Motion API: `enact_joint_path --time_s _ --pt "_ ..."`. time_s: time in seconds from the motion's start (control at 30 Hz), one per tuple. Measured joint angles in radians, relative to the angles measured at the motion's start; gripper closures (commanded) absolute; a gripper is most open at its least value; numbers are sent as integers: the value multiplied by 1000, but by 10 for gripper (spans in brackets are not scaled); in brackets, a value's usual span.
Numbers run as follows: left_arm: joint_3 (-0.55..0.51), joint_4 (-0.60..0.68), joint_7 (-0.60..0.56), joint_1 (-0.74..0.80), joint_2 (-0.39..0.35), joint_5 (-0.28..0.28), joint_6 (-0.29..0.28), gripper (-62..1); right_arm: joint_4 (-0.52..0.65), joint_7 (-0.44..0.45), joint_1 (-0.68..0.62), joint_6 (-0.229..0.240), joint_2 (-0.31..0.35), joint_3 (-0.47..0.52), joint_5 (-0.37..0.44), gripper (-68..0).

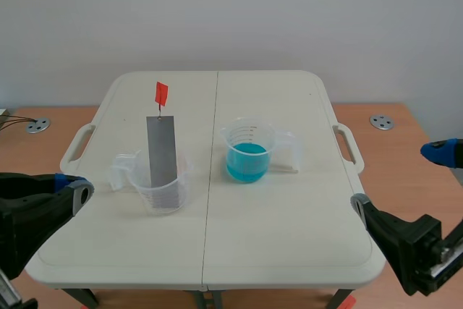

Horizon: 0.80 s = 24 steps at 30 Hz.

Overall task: Hold the metal plate by the orange handle, dip it into the blue solution, take it out and point at it, then put the plate back in the beaker on the left.
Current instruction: 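Lift the metal plate out of the left beaker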

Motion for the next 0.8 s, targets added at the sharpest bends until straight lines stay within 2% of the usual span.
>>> enact_joint_path --time_s 0.07,0.2,0.37,0.6,0.67,0.8 --pt "0 0 -2 20 0 1 15 -13 0 0 0 0 0 0 0 -665" --pt "0 0 -2 98 0 75 64 -12 0 0 0 0 0 0 1 -665" --pt "0 0 -2 215 0 144 90 -13 0 0 0 4 0 0 8 -665" --pt "0 -13 -2 369 -3 154 112 -12 0 0 47 10 0 0 11 -665" --pt "0 -32 -2 399 -3 154 113 -12 0 -2 69 28 0 0 29 -665" --pt "0 -92 -2 430 -3 154 113 -12 0 -43 121 34 0 -30 31 -665"
